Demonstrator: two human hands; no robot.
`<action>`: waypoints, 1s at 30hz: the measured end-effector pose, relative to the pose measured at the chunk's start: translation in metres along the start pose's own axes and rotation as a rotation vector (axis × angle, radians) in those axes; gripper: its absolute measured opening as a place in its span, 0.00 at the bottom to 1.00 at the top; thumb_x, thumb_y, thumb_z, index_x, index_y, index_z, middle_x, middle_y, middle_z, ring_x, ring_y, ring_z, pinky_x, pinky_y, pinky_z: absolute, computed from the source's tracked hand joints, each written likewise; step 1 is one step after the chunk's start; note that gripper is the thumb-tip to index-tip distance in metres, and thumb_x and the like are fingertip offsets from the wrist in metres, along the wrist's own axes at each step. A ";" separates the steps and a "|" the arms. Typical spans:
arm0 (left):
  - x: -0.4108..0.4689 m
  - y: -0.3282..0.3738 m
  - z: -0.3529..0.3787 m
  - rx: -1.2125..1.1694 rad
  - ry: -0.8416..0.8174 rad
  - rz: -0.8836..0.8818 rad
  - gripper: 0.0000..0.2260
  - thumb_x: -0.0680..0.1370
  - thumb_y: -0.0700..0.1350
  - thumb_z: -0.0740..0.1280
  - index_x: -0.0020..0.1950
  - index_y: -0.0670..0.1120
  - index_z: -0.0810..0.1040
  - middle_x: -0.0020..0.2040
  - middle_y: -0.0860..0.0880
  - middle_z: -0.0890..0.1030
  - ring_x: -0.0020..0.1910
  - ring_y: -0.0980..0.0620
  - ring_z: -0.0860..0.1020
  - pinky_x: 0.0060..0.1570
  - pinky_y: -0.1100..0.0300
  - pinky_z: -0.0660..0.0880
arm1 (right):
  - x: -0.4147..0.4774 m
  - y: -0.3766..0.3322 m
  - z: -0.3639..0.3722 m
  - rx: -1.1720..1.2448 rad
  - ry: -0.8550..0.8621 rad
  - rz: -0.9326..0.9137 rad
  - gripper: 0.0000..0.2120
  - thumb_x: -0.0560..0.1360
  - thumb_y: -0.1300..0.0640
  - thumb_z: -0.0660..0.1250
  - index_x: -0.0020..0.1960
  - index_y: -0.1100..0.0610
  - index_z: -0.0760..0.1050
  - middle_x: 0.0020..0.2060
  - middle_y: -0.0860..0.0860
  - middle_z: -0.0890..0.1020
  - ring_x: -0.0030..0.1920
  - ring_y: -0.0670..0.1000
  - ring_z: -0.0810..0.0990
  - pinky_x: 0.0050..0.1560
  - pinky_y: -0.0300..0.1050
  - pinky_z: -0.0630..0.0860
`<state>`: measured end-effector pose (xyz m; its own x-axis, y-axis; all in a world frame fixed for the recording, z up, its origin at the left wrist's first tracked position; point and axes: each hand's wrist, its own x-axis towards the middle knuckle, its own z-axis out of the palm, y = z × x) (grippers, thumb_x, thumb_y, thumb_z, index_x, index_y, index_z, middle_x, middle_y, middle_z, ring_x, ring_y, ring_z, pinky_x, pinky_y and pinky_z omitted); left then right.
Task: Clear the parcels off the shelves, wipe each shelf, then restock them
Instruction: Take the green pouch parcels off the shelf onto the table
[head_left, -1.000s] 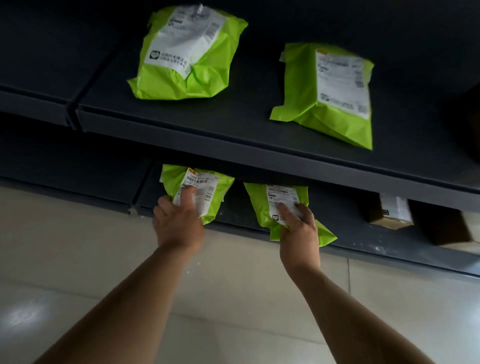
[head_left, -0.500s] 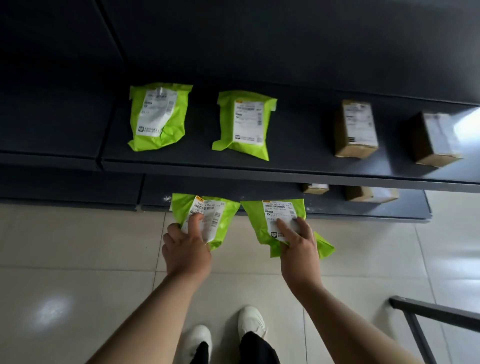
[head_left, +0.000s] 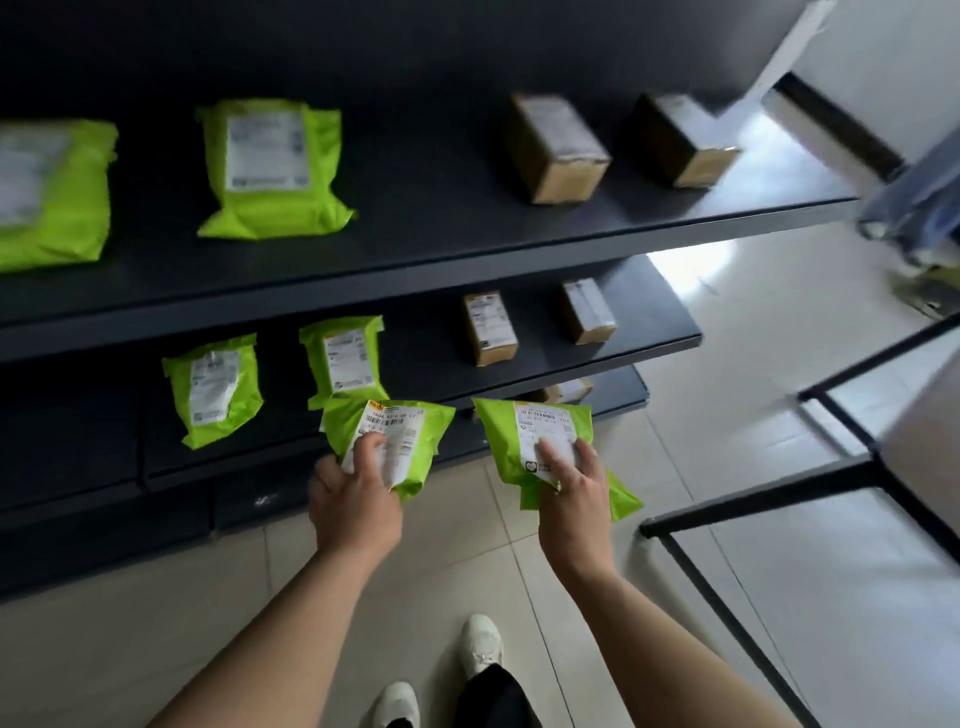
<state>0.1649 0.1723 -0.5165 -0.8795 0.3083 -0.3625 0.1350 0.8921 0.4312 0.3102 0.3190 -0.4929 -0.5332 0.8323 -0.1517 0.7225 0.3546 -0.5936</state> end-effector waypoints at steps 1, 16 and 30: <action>-0.007 0.013 -0.010 0.002 0.006 0.028 0.28 0.75 0.44 0.66 0.71 0.57 0.58 0.65 0.40 0.59 0.62 0.38 0.62 0.64 0.46 0.62 | -0.005 -0.002 -0.017 0.017 0.030 0.013 0.27 0.75 0.70 0.63 0.68 0.47 0.73 0.75 0.55 0.61 0.73 0.56 0.61 0.69 0.38 0.55; -0.121 0.212 -0.021 0.130 -0.076 0.463 0.28 0.75 0.44 0.66 0.72 0.55 0.58 0.65 0.39 0.60 0.58 0.39 0.65 0.61 0.48 0.64 | -0.068 0.077 -0.212 0.129 0.394 0.255 0.25 0.76 0.70 0.60 0.69 0.50 0.73 0.76 0.54 0.59 0.75 0.54 0.59 0.74 0.42 0.55; -0.271 0.426 0.108 0.193 -0.205 0.656 0.28 0.76 0.43 0.63 0.73 0.55 0.55 0.66 0.38 0.58 0.63 0.38 0.62 0.65 0.48 0.62 | -0.086 0.272 -0.410 0.126 0.654 0.473 0.26 0.76 0.70 0.60 0.70 0.51 0.73 0.75 0.55 0.59 0.75 0.55 0.57 0.74 0.41 0.51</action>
<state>0.5097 0.5047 -0.3238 -0.4882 0.8406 -0.2346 0.7023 0.5380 0.4662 0.7332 0.5181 -0.3173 0.2084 0.9762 0.0600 0.7308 -0.1146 -0.6729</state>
